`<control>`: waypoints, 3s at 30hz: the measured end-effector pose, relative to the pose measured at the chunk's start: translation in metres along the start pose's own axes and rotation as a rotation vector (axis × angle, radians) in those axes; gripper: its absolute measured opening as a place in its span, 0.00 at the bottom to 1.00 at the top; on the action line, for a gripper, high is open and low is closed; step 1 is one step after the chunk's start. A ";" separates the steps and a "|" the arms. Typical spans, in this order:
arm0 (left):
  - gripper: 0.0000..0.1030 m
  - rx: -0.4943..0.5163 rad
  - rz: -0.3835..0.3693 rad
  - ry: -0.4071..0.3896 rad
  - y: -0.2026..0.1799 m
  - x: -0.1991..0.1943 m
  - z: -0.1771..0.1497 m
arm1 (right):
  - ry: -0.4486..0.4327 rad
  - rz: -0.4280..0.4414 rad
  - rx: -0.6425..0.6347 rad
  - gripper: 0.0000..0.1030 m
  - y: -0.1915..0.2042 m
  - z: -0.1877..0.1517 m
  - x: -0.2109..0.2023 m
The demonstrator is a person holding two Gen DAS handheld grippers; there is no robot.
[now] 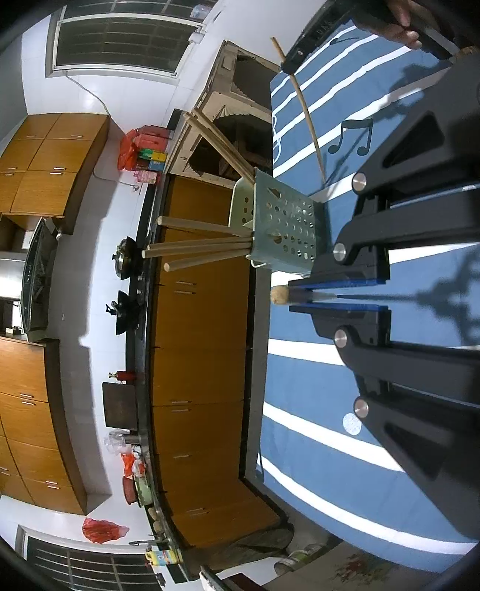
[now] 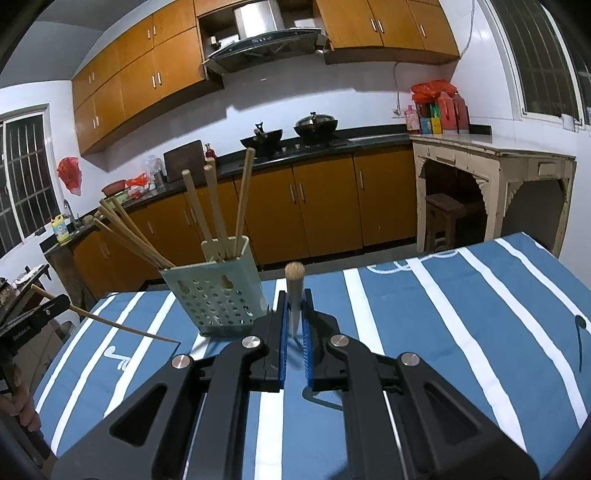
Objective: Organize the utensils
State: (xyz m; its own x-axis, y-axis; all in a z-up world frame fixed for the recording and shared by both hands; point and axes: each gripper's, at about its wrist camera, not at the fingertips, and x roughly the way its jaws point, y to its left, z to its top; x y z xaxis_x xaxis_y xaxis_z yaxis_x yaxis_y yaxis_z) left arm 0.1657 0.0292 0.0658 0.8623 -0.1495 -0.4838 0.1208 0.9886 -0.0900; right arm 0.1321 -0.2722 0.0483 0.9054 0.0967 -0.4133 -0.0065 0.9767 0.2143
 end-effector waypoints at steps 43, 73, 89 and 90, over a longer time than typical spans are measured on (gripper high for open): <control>0.08 0.006 -0.076 -0.267 -0.075 0.001 0.157 | -0.300 0.119 -0.026 0.08 0.069 0.133 0.018; 0.20 -0.015 -0.072 -0.156 -0.063 0.052 0.126 | -0.183 0.114 -0.058 0.13 0.066 0.110 0.051; 0.42 -0.008 -0.022 -0.185 -0.034 -0.028 0.085 | -0.207 0.123 -0.094 0.49 0.064 0.080 -0.015; 0.43 -0.001 -0.016 -0.184 -0.032 -0.033 0.077 | -0.202 0.130 -0.097 0.52 0.064 0.074 -0.021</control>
State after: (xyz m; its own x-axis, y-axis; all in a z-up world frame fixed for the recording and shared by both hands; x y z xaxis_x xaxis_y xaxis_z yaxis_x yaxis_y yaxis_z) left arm 0.1711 0.0042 0.1521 0.9356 -0.1586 -0.3153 0.1346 0.9862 -0.0968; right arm 0.1445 -0.2260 0.1361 0.9608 0.1916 -0.2004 -0.1600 0.9734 0.1637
